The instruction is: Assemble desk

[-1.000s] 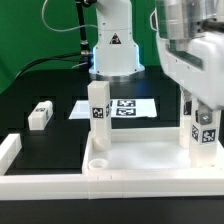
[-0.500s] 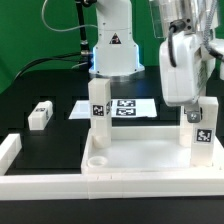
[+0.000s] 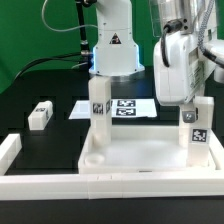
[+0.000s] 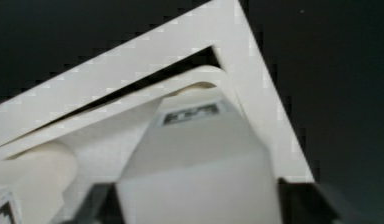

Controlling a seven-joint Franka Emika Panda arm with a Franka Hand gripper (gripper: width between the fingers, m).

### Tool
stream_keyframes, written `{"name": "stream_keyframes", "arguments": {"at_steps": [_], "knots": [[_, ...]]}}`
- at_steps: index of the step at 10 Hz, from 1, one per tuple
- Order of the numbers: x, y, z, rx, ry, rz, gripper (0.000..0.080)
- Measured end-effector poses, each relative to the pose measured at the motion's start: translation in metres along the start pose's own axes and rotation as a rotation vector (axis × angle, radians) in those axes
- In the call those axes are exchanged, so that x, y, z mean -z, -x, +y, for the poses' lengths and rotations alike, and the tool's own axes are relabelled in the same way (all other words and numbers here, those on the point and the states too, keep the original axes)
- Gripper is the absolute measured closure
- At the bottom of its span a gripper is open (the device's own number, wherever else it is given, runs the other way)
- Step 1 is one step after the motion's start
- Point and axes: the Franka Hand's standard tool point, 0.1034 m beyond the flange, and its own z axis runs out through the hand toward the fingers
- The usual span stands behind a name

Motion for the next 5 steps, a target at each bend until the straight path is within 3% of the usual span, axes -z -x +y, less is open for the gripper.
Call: {"name": "stream_keyframes", "arguments": {"at_steps": [1, 2, 5], "knots": [[0.002, 0.0, -0.001, 0.021, -0.002, -0.002, 0.0247], [0.009, -0.001, -0.003, 0.049, -0.01, -0.007, 0.017], [0.044, -0.018, -0.011, 0.139, -0.046, -0.026, 0.0151]]}}
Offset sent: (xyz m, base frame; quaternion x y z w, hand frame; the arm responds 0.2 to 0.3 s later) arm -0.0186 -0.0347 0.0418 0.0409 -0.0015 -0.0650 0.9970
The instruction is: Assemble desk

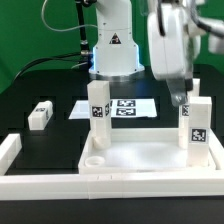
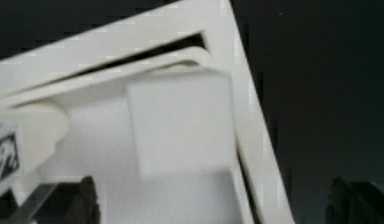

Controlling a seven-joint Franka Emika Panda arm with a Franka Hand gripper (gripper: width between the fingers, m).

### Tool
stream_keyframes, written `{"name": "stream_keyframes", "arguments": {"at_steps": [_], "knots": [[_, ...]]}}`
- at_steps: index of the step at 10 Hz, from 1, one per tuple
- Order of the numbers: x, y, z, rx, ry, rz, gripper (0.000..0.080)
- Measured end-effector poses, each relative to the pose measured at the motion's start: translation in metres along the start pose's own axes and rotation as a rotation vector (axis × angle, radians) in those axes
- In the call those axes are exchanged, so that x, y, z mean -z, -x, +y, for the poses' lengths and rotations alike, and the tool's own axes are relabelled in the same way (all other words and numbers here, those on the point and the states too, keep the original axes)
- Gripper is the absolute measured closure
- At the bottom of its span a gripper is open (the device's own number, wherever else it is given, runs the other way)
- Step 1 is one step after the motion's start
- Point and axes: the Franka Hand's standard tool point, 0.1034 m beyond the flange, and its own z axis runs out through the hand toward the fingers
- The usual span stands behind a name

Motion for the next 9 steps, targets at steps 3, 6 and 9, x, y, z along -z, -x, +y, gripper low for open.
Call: {"name": "stream_keyframes", "arguments": {"at_steps": [3, 6, 9], "knots": [[0.001, -0.001, -0.003, -0.007, -0.015, -0.003, 0.015], [0.002, -0.004, -0.003, 0.023, -0.019, -0.002, 0.015], [0.025, -0.049, 0.006, 0.224, -0.039, -0.006, 0.015]]}}
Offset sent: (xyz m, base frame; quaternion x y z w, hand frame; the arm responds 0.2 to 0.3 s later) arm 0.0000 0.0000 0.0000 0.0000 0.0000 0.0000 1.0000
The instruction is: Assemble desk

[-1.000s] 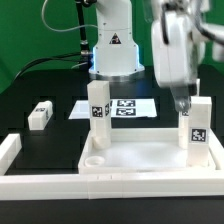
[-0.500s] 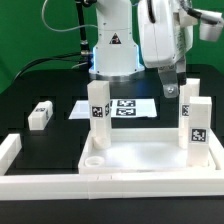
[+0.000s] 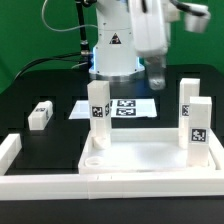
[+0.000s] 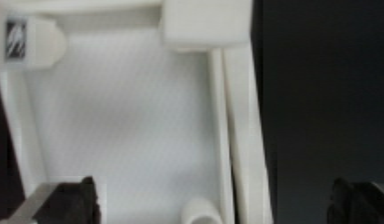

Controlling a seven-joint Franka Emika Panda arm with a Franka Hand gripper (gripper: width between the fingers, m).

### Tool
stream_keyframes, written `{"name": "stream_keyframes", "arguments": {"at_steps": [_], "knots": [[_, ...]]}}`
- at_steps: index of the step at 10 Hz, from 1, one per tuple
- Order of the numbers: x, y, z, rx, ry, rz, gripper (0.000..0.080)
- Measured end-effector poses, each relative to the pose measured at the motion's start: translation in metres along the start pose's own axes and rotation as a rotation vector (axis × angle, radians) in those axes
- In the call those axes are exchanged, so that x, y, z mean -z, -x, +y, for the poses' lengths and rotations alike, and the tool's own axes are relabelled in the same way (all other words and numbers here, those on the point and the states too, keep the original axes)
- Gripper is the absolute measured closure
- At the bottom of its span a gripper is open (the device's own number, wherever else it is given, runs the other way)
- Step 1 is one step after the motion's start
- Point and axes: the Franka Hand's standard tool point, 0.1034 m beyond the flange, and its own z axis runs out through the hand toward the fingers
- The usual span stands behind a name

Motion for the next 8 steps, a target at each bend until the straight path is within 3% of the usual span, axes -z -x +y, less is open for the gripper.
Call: {"name": "stream_keyframes", "arguments": {"at_steps": [2, 3, 8], "knots": [[0.024, -0.035, 0.0, 0.206, -0.025, -0.005, 0.015], [0.03, -0.041, -0.003, 0.245, -0.036, -0.006, 0.015], [0.028, -0.044, -0.002, 0.6, -0.038, 0.006, 0.015]]}}
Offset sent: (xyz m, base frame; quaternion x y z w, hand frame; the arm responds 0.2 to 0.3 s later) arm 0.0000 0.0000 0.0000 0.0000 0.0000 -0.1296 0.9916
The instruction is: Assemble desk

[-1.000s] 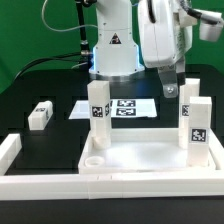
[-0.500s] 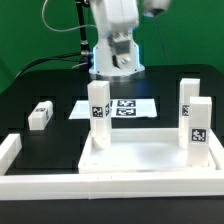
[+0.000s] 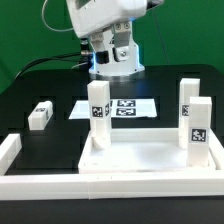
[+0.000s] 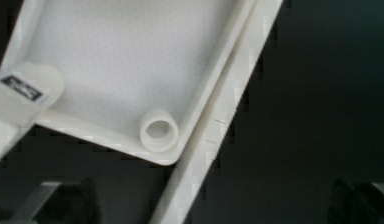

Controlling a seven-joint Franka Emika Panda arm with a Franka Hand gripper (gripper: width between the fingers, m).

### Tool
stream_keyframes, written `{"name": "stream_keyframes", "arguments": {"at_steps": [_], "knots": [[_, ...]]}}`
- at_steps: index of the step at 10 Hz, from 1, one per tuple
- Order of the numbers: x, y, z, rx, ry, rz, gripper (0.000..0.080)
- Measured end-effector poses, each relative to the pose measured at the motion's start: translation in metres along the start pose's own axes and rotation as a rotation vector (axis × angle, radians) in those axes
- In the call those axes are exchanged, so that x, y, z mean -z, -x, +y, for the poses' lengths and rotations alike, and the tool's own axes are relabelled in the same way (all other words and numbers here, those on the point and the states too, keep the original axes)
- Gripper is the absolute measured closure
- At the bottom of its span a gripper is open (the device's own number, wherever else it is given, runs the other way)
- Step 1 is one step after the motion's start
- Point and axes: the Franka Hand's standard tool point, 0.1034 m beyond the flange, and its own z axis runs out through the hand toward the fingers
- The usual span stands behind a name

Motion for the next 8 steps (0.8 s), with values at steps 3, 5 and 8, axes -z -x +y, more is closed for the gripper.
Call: {"name": "stream_keyframes", "arguments": {"at_steps": [3, 5, 8], "knots": [[0.002, -0.019, 0.038, 0.359, 0.004, 0.022, 0.015], [0.007, -0.052, 0.099, 0.588, 0.03, 0.027, 0.015], [0.007, -0.062, 0.114, 0.708, 0.042, 0.024, 0.015]]}}
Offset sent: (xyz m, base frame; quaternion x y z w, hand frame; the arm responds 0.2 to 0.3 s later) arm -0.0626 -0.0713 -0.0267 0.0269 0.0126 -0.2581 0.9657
